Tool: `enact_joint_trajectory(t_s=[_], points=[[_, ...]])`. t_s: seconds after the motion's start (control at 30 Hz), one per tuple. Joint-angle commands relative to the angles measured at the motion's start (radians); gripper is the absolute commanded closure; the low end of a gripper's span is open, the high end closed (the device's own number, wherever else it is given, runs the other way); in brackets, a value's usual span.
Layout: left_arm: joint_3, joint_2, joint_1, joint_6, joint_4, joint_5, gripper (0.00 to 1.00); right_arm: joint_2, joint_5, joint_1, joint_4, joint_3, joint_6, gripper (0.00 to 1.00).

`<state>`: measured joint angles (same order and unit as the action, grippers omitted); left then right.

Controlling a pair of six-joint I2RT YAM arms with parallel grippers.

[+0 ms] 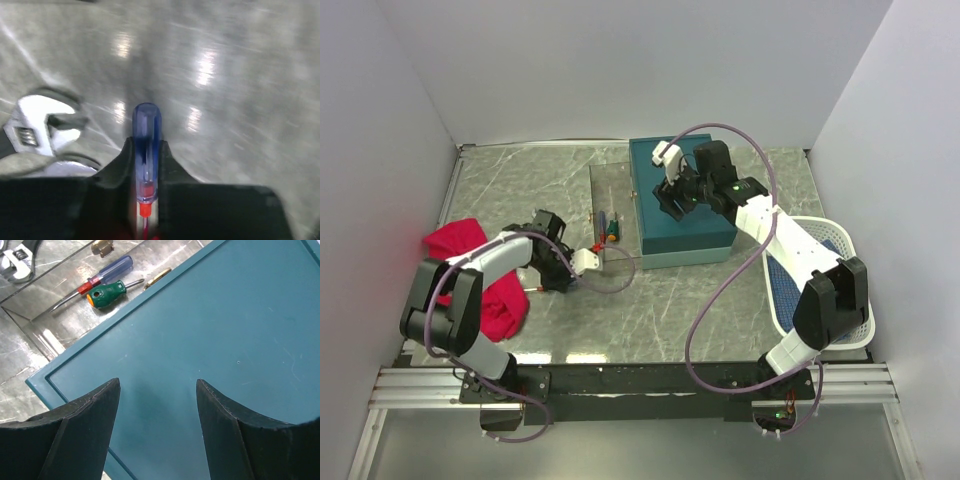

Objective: Sort the tools into containers

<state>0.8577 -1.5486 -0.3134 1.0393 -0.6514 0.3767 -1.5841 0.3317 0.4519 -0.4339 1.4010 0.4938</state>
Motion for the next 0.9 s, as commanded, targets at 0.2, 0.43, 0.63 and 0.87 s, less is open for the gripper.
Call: enact_joint_trajectory(t_s=[0.2,0.43,0.63,0.87], points=[[0.524,0.039,0.197,-0.054,-0.548,0.306,0.99,0.039,-0.010,-0.021,0.044,-0.002,0.008,0.30],[0.831,-0.258,0.206,-0.917,-0.075,0.547,0.99,0.000,-0.016,-0.022,0.054,0.026,-0.015,0.30],[0.854,-0.439,0.203,-1.734,0.547,0.703,0.99,0.019,-0.031,-0.022,0.052,0.016,-0.006,0.30],[0.860,-0.538,0.128,-1.891,0.545,0.625,0.99,0.047,-0.028,-0.022,0.058,-0.028,-0.001,0.30]])
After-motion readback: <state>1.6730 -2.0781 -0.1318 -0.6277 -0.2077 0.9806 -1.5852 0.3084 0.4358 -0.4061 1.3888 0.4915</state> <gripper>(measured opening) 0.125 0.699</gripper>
